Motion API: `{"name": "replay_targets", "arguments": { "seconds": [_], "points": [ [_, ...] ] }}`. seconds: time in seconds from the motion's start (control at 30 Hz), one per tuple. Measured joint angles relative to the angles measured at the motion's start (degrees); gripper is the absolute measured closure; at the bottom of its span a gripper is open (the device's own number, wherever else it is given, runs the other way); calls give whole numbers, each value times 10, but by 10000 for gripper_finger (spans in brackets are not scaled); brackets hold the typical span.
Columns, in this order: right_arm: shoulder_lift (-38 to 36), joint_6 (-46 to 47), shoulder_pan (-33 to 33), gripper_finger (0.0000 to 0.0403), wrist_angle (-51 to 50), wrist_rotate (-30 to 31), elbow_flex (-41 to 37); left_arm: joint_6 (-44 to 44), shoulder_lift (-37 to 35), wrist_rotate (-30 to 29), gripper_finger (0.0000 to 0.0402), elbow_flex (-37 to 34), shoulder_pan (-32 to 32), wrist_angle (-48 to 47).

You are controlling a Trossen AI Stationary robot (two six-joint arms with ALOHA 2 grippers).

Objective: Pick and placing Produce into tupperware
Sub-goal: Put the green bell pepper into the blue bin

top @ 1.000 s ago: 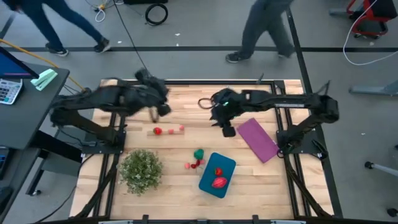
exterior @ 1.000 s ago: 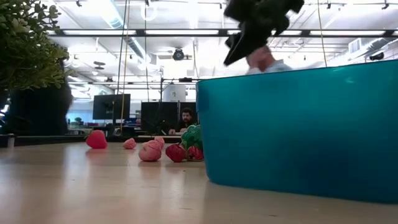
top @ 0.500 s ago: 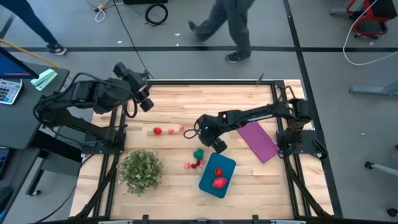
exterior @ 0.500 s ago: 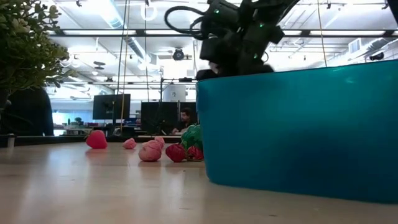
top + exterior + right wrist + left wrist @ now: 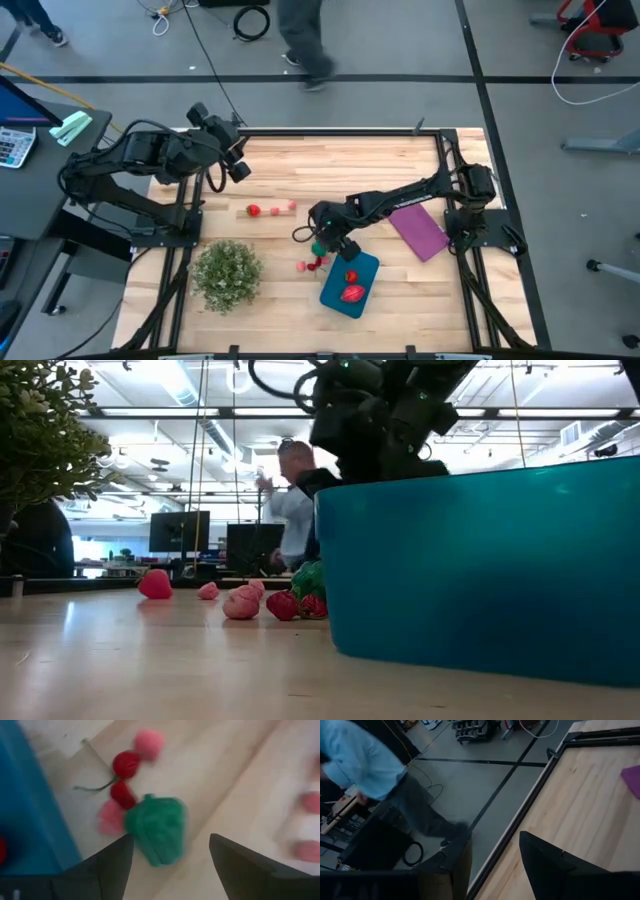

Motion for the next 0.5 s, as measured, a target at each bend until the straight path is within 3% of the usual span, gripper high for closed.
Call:
{"name": "replay_targets", "arguments": {
  "seconds": [0.5],
  "points": [
    [41,4,3,133,41,6,20,0,1,0,237,0,0,3]
  ]
}}
